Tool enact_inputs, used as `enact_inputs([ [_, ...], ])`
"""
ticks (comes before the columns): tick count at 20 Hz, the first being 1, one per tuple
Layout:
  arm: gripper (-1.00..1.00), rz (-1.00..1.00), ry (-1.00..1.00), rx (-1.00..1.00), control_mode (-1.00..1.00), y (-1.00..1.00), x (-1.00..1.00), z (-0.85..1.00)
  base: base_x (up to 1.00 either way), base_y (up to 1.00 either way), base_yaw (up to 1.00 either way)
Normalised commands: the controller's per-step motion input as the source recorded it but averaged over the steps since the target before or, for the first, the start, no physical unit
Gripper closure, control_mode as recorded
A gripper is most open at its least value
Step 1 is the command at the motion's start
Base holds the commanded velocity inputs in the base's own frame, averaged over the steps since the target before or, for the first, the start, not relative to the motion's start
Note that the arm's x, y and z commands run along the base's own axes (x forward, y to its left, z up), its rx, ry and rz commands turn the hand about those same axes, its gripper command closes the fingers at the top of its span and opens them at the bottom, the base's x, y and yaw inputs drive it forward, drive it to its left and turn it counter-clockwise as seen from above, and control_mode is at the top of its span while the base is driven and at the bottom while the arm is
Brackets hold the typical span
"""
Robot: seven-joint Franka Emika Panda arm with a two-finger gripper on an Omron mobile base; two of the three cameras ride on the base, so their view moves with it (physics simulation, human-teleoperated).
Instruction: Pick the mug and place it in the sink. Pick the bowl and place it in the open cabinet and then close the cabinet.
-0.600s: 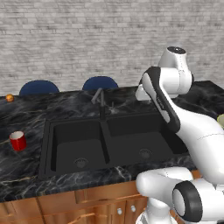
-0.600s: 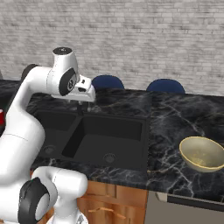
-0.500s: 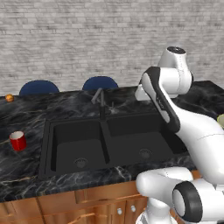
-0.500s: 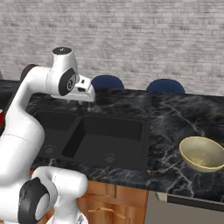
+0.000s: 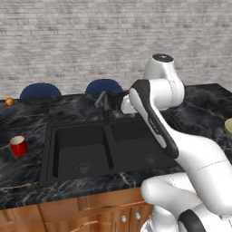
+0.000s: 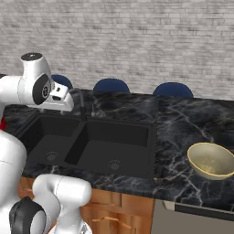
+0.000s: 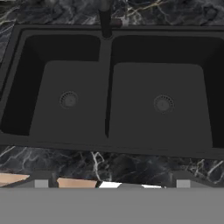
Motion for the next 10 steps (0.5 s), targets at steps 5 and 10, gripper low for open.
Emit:
enact_inputs([
  [5,-1.00,0.00,0.00,0.00,-1.00,0.95,-0.22,-0.30,0.00,0.00,0.00],
  [10,-1.00,0.00,0.00,0.00,-1.00,0.98,0.00,-0.38,0.00,0.00,0.00],
])
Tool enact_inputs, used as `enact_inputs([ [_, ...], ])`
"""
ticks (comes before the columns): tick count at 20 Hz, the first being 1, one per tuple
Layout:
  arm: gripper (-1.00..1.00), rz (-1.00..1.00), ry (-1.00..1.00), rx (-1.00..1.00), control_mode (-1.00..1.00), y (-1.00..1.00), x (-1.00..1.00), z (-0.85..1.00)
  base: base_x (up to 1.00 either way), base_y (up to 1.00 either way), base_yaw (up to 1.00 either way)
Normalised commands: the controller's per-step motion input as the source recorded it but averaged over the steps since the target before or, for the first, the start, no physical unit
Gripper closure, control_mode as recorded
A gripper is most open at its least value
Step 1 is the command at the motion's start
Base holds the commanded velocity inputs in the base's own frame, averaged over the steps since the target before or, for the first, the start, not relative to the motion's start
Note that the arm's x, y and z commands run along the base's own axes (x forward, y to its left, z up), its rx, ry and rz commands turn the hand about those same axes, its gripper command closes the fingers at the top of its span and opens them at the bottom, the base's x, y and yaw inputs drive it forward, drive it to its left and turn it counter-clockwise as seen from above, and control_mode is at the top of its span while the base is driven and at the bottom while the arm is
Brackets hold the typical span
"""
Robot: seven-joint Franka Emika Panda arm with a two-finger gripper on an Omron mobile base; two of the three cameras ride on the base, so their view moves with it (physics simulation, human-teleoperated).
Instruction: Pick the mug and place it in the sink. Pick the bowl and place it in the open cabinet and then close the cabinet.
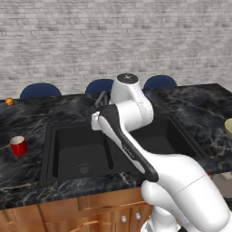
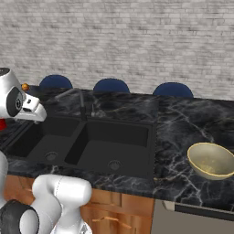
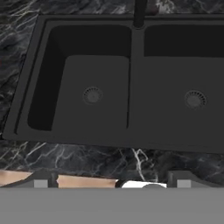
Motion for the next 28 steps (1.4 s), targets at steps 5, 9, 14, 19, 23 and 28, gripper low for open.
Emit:
enact_inputs([
  [5,-1.00,0.00,0.03,0.01,-1.00,0.73,0.00,-0.33,0.00,0.00,0.00],
  [9,-1.00,0.01,0.11,0.00,-1.00,0.70,0.13,-0.27,0.00,0.00,0.00],
  [14,-1.00,0.06,0.10,0.02,-1.00,0.63,0.37,-0.26,0.00,0.00,0.00],
  [19,-1.00,0.07,0.04,0.01,-1.00,0.59,0.39,-0.13,0.00,0.00,0.00],
  [23,-1.00,0.02,0.00,-0.05,-1.00,0.56,0.33,-0.02,0.00,0.00,0.00],
  [28,-1.00,0.00,0.00,-0.06,-1.00,0.55,0.39,-0.11,0.00,0.00,0.00],
])
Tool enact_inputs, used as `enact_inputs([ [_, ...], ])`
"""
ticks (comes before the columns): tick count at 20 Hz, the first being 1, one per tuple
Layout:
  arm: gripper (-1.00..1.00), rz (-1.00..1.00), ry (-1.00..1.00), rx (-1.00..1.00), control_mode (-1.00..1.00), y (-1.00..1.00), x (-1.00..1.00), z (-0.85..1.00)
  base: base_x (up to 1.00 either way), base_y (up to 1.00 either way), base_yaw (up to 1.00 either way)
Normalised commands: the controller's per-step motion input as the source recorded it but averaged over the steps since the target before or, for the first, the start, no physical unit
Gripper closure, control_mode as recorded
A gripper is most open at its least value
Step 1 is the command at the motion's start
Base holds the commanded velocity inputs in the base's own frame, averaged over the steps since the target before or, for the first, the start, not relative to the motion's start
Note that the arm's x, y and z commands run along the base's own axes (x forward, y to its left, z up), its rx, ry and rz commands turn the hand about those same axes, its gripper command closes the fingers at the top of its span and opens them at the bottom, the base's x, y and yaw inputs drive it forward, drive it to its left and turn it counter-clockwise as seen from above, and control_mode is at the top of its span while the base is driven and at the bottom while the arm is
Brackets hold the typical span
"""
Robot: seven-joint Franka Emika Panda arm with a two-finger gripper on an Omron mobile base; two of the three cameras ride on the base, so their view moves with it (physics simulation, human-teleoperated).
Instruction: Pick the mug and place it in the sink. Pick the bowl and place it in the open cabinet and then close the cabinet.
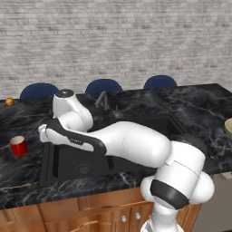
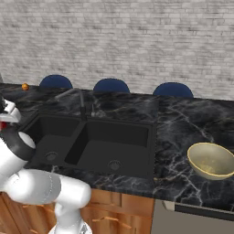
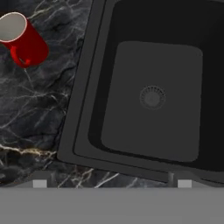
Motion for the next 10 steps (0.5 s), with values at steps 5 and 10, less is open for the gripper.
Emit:
enact_inputs([
  [5,-1.00,0.00,0.00,-0.02,-1.00,0.49,0.36,-0.28,0.00,0.00,0.00],
  [10,-1.00,0.00,0.00,0.00,-1.00,0.43,0.21,-0.23,0.00,0.00,0.00],
])
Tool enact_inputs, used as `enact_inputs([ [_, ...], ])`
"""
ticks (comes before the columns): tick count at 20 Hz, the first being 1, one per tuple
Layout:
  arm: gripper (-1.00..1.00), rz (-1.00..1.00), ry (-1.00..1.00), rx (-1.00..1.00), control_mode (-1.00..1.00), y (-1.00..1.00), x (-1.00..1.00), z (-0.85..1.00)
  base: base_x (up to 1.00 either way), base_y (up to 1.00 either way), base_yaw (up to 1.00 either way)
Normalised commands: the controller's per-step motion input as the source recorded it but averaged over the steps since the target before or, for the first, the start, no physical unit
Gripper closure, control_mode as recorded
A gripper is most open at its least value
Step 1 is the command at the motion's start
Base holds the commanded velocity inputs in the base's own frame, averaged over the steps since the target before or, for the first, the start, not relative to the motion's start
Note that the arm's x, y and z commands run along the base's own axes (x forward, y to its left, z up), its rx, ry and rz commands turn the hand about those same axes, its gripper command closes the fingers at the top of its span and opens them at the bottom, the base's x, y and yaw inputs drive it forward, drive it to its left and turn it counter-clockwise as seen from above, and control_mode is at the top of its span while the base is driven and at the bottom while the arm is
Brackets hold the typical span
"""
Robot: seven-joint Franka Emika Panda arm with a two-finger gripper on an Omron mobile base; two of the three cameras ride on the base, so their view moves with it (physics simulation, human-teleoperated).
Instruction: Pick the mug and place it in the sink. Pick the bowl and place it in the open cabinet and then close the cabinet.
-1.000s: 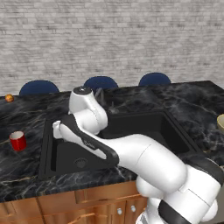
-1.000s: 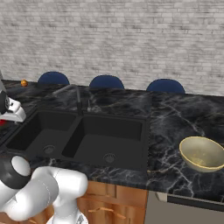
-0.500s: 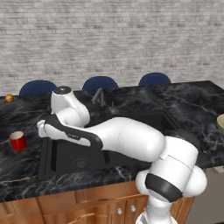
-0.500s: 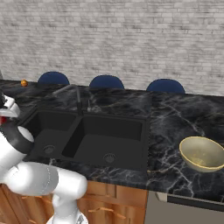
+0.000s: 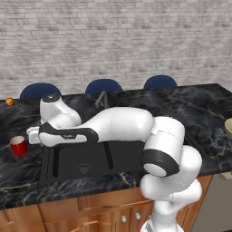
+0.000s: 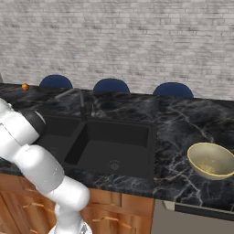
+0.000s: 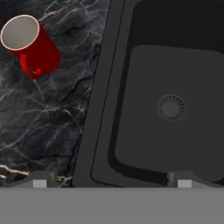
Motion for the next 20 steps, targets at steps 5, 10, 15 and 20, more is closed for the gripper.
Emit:
enact_inputs([
  [5,-1.00,0.00,-0.02,0.00,-1.00,0.38,0.07,-0.11,0.00,0.00,0.00],
  [10,-1.00,0.00,-0.02,0.00,-1.00,0.29,0.06,-0.16,0.00,0.00,0.00],
  [15,-1.00,0.00,0.00,0.00,-1.00,0.21,0.06,-0.03,0.00,0.00,0.00],
  [20,-1.00,0.00,0.00,0.00,-1.00,0.18,0.00,0.01,0.00,0.00,0.00],
])
